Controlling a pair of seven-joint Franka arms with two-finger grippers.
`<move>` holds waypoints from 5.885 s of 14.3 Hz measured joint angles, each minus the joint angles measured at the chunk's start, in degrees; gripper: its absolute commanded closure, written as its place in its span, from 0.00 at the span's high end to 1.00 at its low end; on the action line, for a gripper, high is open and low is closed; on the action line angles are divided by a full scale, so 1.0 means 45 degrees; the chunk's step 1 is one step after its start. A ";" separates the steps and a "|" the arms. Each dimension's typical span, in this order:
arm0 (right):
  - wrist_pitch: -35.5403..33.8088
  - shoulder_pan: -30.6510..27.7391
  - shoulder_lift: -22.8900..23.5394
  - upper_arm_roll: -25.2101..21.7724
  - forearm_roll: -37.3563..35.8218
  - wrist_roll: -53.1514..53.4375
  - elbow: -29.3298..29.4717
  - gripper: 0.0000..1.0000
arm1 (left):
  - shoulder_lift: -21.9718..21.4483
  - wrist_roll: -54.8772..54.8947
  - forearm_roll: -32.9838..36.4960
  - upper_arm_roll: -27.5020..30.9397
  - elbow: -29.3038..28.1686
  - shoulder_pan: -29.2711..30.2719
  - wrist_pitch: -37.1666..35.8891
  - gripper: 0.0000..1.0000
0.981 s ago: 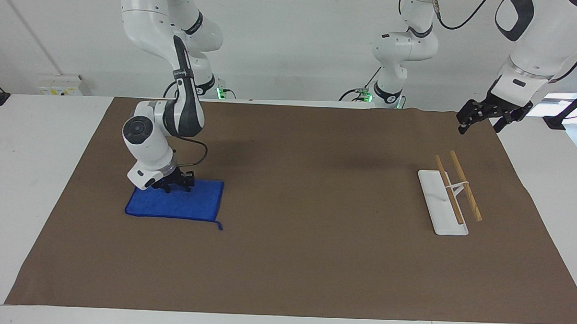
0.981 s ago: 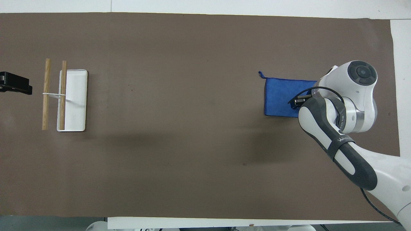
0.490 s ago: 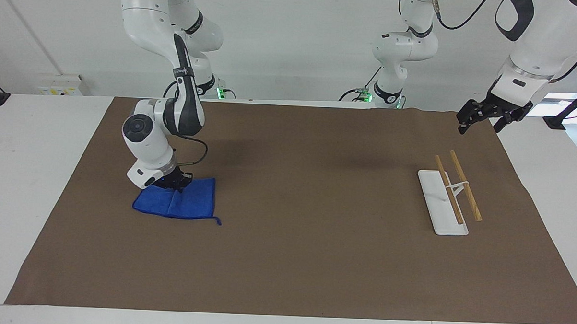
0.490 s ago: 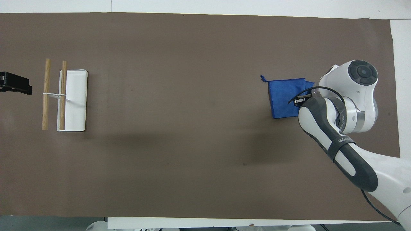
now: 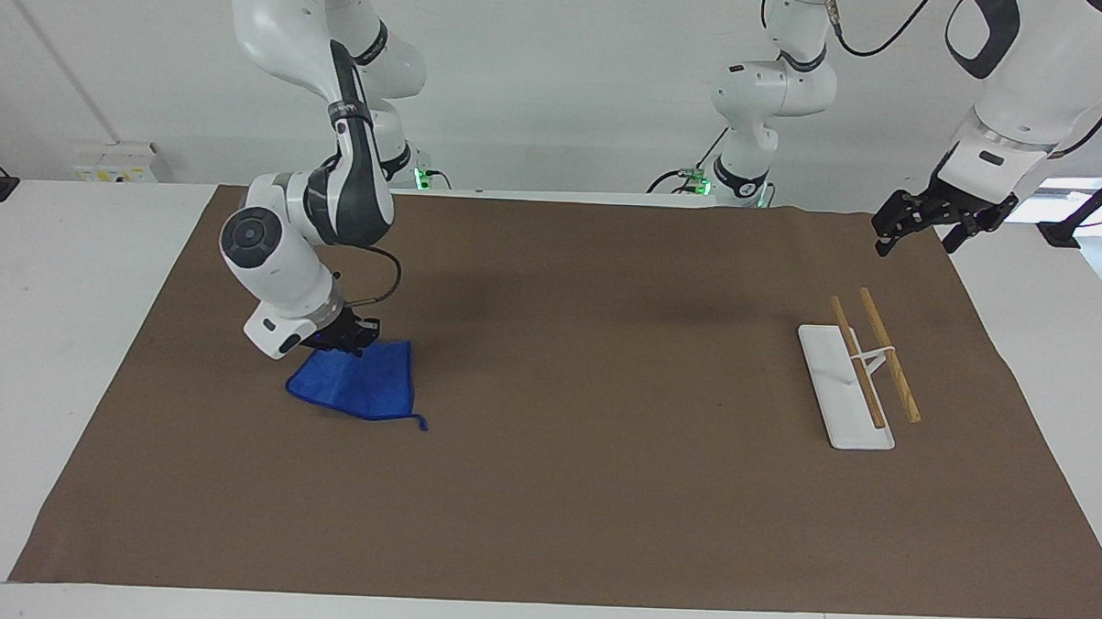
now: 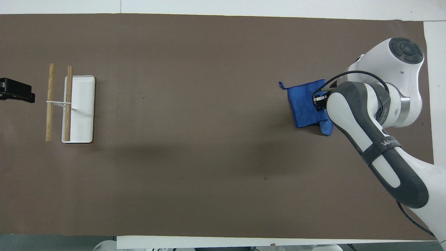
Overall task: Right arm passes towel to left arm to hang
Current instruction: 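Lift the towel with the right gripper toward the approaching left gripper, then grasp the towel with the left gripper while the right gripper holds it, then carry the towel with the left gripper while the right gripper withdraws, then drape the towel over the wooden rack and release the left gripper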
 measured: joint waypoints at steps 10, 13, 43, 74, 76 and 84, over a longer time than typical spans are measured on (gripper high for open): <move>-0.0016 0.1014 -0.0039 0.1996 0.9500 0.7712 0.1650 0.01 | -0.0178 -0.3157 -0.0221 -0.0328 0.0068 -0.0161 -0.0666 1.00; 0.0864 0.1920 -0.0036 0.2012 1.1187 0.8570 0.1650 0.00 | -0.0292 -0.8352 -0.1277 -0.0730 -0.0216 -0.1151 0.0277 1.00; 0.2295 0.3272 -0.0017 0.2024 1.3126 1.0299 0.1648 0.01 | -0.0369 -1.8724 -0.3012 -0.0835 -0.3260 -0.4536 0.4755 0.08; -0.6448 -0.2375 -0.3540 0.1549 -0.3605 0.1334 0.4740 1.00 | 0.0100 -0.7574 0.0653 -0.0392 -0.2015 0.1342 0.4781 0.00; -0.7129 -0.2376 -0.3489 0.1555 -0.4100 0.0903 0.5261 1.00 | 0.0068 -0.6693 0.0653 -0.0378 -0.2368 0.2167 0.5055 0.00; -0.7744 -0.1611 -0.3177 0.0709 -0.3888 0.0458 0.5180 1.00 | -0.0057 -0.5732 0.0654 -0.0393 -0.4727 0.3571 0.7808 0.02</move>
